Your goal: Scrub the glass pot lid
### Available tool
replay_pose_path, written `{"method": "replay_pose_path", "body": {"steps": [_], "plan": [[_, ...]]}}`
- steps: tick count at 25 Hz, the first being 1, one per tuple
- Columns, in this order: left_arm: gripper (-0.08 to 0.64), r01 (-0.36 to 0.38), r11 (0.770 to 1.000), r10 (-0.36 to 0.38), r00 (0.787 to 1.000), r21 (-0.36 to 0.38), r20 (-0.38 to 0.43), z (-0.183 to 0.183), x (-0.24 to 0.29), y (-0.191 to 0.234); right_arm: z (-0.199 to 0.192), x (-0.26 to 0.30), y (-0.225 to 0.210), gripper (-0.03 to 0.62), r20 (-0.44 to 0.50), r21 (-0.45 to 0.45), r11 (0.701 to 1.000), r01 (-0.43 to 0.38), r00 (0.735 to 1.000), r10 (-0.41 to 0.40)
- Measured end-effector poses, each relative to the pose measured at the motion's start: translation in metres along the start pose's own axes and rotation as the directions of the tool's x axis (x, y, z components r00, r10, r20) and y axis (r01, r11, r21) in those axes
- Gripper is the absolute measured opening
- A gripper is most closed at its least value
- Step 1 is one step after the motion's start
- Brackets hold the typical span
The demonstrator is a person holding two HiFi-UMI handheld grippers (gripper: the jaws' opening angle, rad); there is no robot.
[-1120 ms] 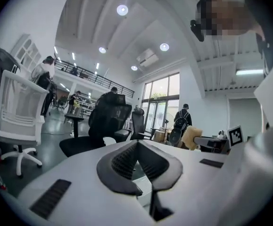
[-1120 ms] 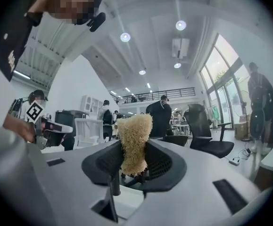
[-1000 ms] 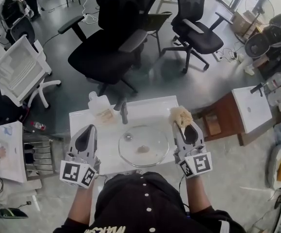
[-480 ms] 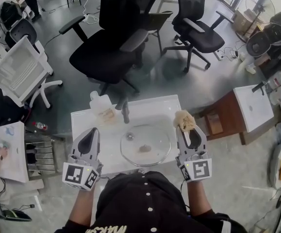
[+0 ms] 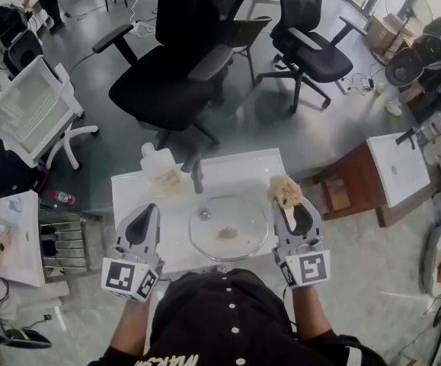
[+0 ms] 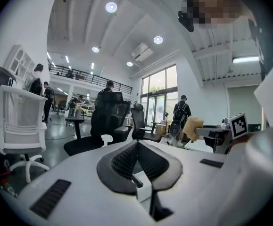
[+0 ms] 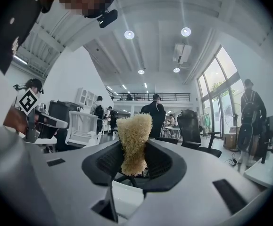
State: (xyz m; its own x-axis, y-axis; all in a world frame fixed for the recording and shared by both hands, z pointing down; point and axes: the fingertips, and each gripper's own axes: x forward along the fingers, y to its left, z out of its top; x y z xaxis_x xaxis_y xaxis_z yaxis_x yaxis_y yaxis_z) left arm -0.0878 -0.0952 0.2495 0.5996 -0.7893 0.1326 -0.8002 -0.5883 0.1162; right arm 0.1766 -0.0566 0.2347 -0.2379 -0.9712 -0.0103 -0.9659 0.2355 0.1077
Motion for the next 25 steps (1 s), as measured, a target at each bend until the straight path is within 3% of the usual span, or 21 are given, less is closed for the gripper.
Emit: {"method": "replay_pose_path", "body": {"steps": [25], "plan": [[0.026,0.022,0.999,-0.022,1.000,-0.035,-0.005,-0.007,0.007,0.004,0.002,0.009,0.012,0.144,-0.008,0.003,1.000,-0.024,1.000,0.024]]}}
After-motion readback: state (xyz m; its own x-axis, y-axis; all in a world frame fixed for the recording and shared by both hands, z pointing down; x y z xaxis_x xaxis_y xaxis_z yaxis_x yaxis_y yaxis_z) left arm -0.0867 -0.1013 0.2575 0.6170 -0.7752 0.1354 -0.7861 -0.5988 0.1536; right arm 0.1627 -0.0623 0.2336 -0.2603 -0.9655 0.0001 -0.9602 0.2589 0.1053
